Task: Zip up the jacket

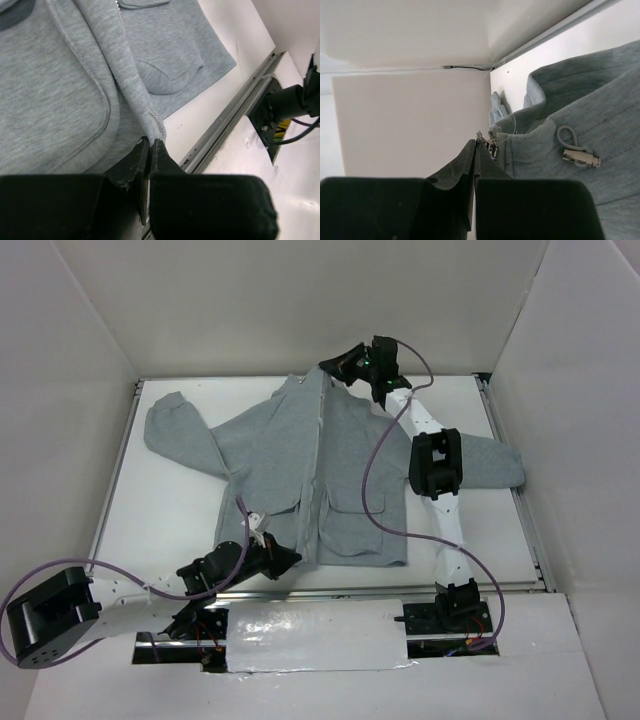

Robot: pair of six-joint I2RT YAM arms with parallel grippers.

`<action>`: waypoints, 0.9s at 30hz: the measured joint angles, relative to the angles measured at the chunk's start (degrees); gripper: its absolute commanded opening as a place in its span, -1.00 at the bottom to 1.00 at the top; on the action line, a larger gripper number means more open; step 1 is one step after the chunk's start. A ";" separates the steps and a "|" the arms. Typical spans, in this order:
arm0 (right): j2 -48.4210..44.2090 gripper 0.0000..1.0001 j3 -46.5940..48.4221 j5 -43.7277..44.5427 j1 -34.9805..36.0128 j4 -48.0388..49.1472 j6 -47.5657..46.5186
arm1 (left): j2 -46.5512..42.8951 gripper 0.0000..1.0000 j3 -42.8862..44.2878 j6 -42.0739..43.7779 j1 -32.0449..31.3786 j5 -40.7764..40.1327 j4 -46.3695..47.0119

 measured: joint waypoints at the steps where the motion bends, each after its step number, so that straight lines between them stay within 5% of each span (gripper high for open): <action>1: 0.04 -1.00 0.35 -0.02 0.02 0.02 -0.66 | 0.55 -1.00 0.00 -0.02 0.00 -0.15 0.24; 8: 0.04 -1.00 1.53 -1.68 0.02 1.51 -3.32 | 6.32 -1.00 0.74 -0.68 0.02 -2.12 1.86; 11: 0.66 -0.36 1.53 -3.72 0.00 6.29 -3.50 | 9.84 -0.57 3.80 -1.62 0.00 -3.45 -0.94; 12: 0.98 0.24 1.53 -3.98 -0.02 8.13 -3.32 | 10.58 -0.11 4.76 -1.70 -0.09 -3.61 -1.81; 14: 1.53 0.65 1.29 -3.50 -0.37 12.76 -3.93 | 11.43 0.30 6.36 -2.40 -0.55 -3.30 -4.39; 18: 1.53 0.70 0.98 -2.93 -1.88 16.15 -5.77 | 9.55 0.54 7.30 -4.00 -1.33 -3.41 -11.02; 19: 1.40 0.99 0.76 -2.69 -2.16 16.65 -6.43 | 8.17 0.72 7.34 -4.24 -1.33 -3.58 -12.55; 21: 0.87 1.00 0.11 -2.47 -2.73 16.39 -7.67 | 4.28 0.99 7.93 -4.61 -1.33 -4.13 -16.85; 27: -6.40 1.00 -1.27 -0.81 -3.08 5.81 -14.71 | -5.73 0.99 19.71 -5.90 -1.38 -10.01 -36.89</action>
